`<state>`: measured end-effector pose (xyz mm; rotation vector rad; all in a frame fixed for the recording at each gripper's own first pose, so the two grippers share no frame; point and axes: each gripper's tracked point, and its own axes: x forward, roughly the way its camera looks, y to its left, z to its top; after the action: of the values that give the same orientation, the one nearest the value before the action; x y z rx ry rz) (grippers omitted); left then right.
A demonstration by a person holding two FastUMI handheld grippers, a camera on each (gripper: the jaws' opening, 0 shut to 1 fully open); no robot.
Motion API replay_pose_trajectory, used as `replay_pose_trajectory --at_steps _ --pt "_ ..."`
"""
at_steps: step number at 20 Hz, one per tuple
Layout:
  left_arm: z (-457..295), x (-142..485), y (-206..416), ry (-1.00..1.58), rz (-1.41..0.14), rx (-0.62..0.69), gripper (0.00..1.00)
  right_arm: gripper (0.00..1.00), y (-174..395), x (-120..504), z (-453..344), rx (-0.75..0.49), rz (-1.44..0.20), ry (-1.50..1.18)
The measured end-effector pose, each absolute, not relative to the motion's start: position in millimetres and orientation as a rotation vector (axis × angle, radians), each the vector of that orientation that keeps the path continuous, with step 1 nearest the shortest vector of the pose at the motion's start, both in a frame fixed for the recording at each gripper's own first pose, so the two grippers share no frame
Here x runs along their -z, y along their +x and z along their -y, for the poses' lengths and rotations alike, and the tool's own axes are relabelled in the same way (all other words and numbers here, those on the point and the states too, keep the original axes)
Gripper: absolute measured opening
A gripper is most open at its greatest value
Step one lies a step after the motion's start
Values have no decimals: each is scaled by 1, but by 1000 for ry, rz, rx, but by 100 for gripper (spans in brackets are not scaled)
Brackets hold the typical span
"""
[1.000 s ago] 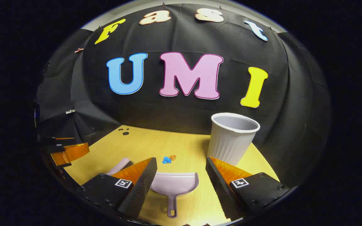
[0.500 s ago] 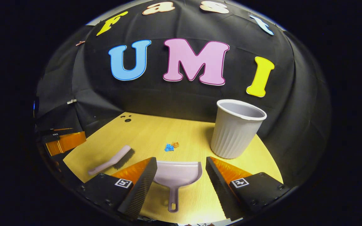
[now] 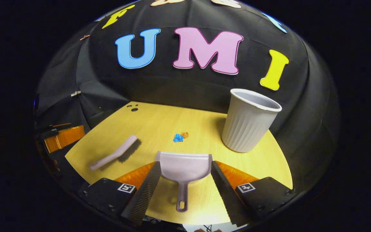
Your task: Pick up the small broom and dustpan from the desktop, sweep the trash into the dustpan with the broom, and then empty the trash into the garbage bin.
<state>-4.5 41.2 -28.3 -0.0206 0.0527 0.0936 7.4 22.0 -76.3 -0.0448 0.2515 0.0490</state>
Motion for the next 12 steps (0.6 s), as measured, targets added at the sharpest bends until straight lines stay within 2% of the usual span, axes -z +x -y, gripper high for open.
replay_pose_trajectory --at_steps 12 --pt "-77 73 -31 -33 -145 -236 96 98 37 167 -22 -42 -526 20"
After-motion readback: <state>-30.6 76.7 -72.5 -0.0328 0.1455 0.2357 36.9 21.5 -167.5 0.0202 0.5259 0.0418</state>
